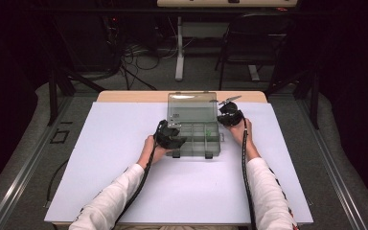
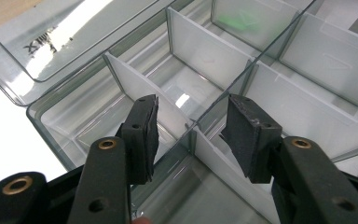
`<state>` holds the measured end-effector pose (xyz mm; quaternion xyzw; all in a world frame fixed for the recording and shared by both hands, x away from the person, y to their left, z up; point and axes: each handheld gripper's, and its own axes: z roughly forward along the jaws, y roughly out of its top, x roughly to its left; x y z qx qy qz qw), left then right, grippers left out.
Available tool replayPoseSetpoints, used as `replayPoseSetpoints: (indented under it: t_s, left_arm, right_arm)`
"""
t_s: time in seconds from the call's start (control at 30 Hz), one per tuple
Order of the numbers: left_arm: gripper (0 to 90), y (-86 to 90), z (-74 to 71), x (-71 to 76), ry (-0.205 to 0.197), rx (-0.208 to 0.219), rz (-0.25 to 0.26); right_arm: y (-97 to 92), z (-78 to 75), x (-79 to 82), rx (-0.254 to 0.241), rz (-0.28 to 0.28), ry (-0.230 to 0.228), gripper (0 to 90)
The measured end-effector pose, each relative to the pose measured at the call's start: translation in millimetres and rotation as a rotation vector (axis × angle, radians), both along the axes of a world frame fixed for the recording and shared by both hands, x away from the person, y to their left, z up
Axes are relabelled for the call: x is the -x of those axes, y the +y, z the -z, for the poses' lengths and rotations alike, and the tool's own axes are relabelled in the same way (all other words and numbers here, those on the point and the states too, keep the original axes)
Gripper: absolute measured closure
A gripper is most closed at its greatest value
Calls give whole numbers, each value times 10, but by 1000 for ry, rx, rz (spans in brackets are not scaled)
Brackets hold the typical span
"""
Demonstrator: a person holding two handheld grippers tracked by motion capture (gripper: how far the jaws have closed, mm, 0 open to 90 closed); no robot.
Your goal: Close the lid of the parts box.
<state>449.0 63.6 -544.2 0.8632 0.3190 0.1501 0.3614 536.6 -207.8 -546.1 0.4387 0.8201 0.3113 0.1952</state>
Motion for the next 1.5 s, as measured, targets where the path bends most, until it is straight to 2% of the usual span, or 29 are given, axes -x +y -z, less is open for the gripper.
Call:
replayPoseSetpoints:
  t_s: [0.33,0.73,0.93,1.2,1.5]
  left_arm:
    - [545,0,2,-1,-2,1,1]
    - [545,0,3,0,-3,1,1]
    - [545,-1,3,0,-3,2,1]
    - [544,1,3,1,-1,4,0]
    - [544,1,4,2,-1,6,-1]
  right_arm:
    - [-8,-17,4,-9,-5,-18,900]
    - [-22,-67,15,-24,-5,-65,900]
    - [-47,-87,18,-78,7,-77,900]
    - [-52,-99,20,-85,4,-97,900]
    - [-72,-148,38,-115,3,-125,900]
